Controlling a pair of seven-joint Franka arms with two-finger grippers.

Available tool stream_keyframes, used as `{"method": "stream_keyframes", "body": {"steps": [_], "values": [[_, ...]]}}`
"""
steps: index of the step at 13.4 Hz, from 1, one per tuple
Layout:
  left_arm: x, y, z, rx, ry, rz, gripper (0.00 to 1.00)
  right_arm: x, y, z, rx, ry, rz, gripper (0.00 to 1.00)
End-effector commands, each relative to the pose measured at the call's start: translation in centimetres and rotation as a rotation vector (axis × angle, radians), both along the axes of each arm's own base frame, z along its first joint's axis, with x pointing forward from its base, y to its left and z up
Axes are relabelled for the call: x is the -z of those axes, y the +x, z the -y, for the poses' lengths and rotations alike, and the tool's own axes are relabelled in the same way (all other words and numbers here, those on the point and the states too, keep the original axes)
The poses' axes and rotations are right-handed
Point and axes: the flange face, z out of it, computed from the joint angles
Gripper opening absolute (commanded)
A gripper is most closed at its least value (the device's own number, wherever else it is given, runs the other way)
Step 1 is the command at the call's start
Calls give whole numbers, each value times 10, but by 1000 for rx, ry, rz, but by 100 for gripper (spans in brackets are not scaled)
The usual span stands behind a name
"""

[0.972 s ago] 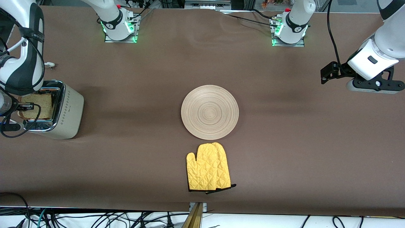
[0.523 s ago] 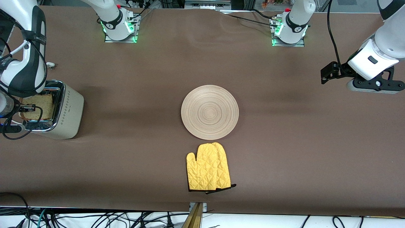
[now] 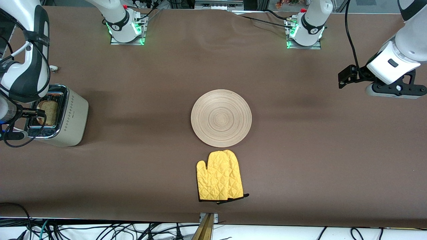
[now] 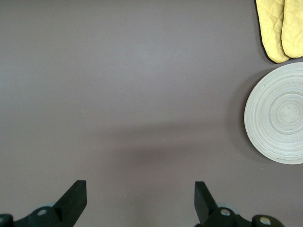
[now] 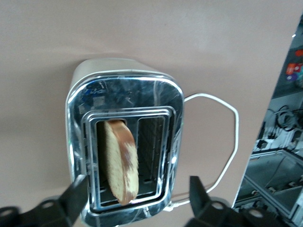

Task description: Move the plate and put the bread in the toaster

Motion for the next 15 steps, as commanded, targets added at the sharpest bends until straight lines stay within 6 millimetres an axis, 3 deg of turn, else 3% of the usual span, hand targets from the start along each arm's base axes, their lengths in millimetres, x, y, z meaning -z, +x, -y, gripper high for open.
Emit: {"method": "stream_keyframes", "body": {"steps": [1,4,9,12,15], "values": [[-5,1,0,-11,-19,-6,100,-21,-4,-3,41,70,28,100],[-5,1,0,-12,-19,-6,100,-49,-13,-20,46,202,65,100],[-5,0,0,-12,-17,-5,100,-123,-43,-90,-28,358,110,100],[-5,0,1,-11,-14,-5,100,-152,-64,-125,-37,395,118,100],[-5,0,5,-3,-13,-5,100,-162,-87,-126,-25,420,85,100]]}}
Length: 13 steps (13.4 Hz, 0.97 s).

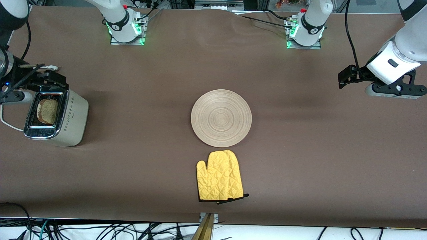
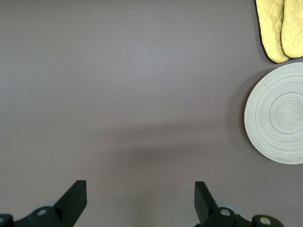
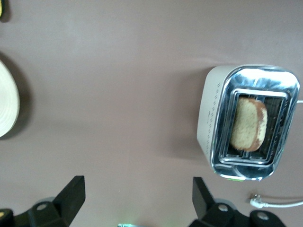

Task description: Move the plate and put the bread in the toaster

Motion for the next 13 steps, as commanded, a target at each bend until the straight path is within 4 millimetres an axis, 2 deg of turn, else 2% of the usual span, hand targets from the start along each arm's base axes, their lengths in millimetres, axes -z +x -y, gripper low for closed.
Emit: {"method": "stream_keyframes", "body": {"steps": [1,3,4,7,13], "values": [[-5,0,5,-4,-14,-5,100,-8,-32,11,13,43,-23,100],[-5,0,2,-7,-11,-5,100,-7,-52,19,13,64,-20,100],[-5,0,1,-7,-11,-5,100,-9,-53,20,11,66,-11,100],[-5,0,1,-7,-10,-4,100,-12,-48,3,-26,24,8,100],[-5,0,1,-7,-10,-4,100,-19,-47,-1,-42,-17,20,100]]}}
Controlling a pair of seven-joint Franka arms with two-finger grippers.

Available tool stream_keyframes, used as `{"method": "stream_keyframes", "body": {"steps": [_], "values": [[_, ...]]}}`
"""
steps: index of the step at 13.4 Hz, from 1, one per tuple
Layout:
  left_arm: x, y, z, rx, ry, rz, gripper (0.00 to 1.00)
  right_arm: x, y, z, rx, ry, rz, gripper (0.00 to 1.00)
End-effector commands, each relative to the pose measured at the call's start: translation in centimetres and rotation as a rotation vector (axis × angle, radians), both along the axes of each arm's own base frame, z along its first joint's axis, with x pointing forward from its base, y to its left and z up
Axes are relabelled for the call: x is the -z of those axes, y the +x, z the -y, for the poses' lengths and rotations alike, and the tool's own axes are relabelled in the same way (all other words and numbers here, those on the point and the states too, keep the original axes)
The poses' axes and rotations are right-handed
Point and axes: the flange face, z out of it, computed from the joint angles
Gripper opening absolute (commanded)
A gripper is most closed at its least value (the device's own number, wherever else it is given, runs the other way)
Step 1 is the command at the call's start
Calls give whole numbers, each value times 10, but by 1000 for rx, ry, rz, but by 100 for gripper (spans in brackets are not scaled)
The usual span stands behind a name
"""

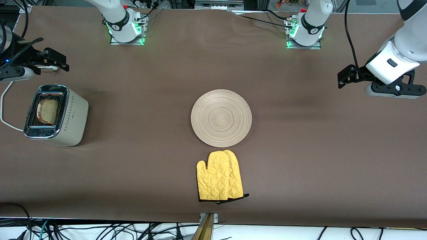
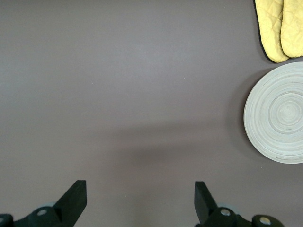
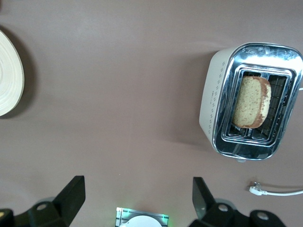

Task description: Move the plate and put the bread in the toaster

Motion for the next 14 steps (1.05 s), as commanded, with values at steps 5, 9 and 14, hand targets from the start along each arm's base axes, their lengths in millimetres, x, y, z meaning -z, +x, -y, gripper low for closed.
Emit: {"method": "stream_keyframes", "body": {"steps": [5,9,14], "values": [[-5,0,0,-9,-10,-5,100,-12,-3,-8,-9,-40,26,100],[-5,0,0,-9,-8,-4,100,-19,-4,-14,-17,-41,16,100],[-5,0,0,-9,-8,-4,100,-18,-4,-17,-19,-44,8,100]]}}
